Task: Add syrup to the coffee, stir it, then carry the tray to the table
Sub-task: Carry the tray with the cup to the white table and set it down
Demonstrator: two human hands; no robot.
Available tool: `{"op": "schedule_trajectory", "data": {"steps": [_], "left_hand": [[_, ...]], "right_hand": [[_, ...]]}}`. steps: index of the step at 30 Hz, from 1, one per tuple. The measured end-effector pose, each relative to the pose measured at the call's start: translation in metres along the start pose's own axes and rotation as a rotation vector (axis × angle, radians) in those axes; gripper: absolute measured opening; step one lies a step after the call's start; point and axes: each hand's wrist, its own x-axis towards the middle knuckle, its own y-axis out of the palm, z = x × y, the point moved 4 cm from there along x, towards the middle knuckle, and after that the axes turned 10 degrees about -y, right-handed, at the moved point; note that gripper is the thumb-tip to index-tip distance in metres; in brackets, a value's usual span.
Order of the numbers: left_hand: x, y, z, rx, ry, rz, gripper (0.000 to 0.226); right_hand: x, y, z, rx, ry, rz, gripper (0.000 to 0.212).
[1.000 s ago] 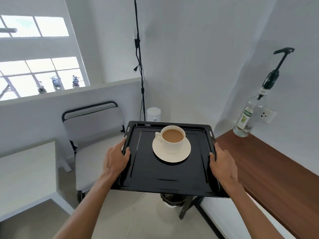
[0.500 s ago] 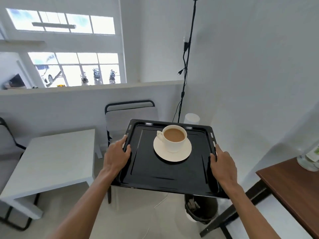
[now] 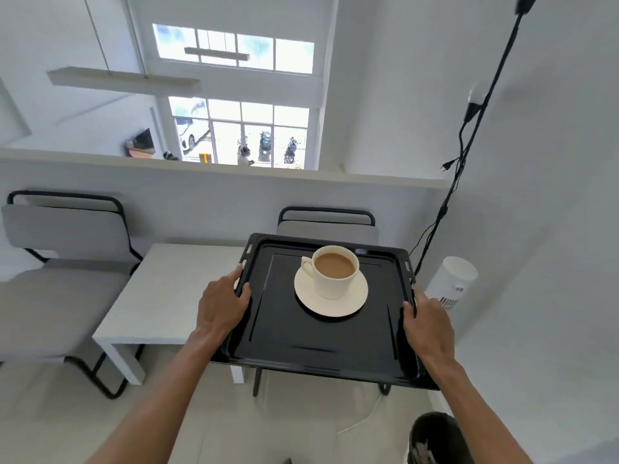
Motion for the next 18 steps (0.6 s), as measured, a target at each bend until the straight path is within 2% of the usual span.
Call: {"op": "schedule_trajectory", "data": {"steps": [5, 10, 18], "left_hand": [[0.04, -0.012, 0.041, 0.011, -0.071, -0.056, 0.048], [0.089, -0.021, 0.077, 0.014, -0.127, -0.095, 0.048], [0.175, -0.042, 0.128, 0.018, -0.161, -0.151, 0.048]], "right_hand": [[0.042, 0.046, 0.041, 0.032, -0.081, 0.061, 0.045], [0.084, 0.095, 0.08, 0.015, -0.133, 0.047, 0.044], [0.146, 0.164, 0.15, 0.062, -0.147, 0.085, 0.051]]}}
